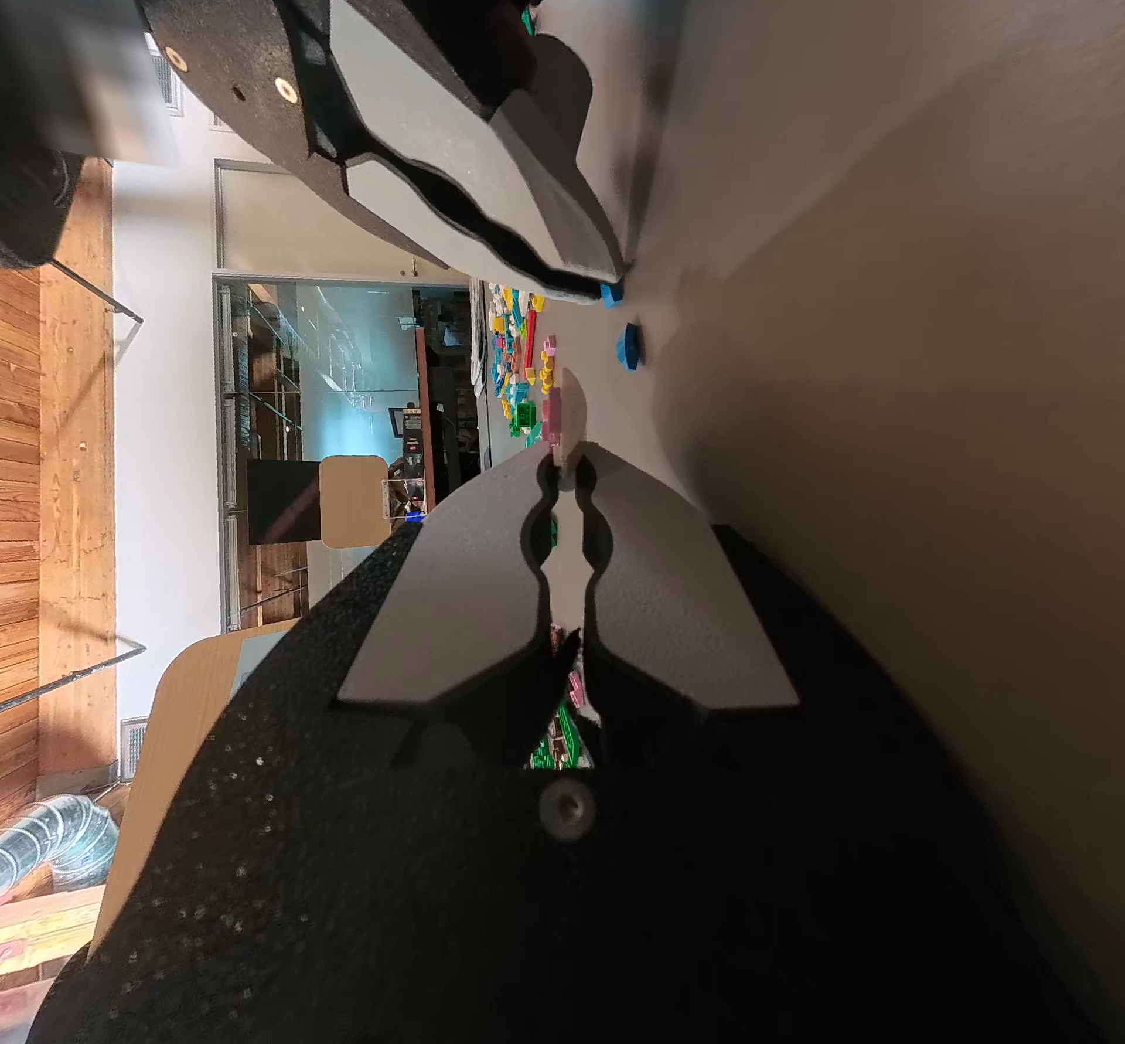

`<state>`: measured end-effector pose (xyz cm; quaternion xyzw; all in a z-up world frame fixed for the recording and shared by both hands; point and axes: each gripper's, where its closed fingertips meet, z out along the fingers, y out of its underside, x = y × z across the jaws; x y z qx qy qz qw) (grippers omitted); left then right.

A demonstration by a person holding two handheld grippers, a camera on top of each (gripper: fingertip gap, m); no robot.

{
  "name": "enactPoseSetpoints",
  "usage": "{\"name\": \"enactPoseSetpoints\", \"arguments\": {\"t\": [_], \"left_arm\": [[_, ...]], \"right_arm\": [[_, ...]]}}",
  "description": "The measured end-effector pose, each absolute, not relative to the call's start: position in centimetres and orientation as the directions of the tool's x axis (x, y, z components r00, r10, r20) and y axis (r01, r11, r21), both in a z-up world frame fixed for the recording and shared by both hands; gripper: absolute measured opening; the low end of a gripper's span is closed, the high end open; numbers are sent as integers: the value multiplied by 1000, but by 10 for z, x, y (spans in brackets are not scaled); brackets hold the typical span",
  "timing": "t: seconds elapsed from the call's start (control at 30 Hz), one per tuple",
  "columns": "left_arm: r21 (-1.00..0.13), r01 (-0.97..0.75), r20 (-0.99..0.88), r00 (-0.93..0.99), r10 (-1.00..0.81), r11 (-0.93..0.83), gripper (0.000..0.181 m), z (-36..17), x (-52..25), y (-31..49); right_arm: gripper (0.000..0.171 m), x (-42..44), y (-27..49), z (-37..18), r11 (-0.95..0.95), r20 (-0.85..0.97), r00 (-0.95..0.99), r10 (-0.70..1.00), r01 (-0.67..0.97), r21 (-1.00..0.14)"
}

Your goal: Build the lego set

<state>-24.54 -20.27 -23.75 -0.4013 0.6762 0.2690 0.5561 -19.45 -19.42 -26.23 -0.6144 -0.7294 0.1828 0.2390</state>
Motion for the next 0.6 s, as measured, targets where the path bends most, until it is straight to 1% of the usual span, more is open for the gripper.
{"name": "enactPoseSetpoints", "arguments": {"t": [0.07, 0.13, 0.4, 0.6], "left_arm": [[-82, -842, -968, -59, -243, 533, 4, -237, -245, -203], [-82, -842, -968, -59, -243, 534, 4, -237, -245, -203], [-82, -841, -968, -60, -242, 534, 4, -237, -245, -202], [-79, -840, -969, -61, -239, 536, 4, -237, -245, -202]], "right_arm": [[7, -195, -195, -262, 189, 126, -143, 982, 806, -560], [7, -195, -196, -262, 212, 137, -164, 977, 801, -559], [7, -200, -203, -261, 388, 240, -305, 922, 734, -557], [7, -205, -193, -254, 413, 292, -294, 910, 698, -585]]}}
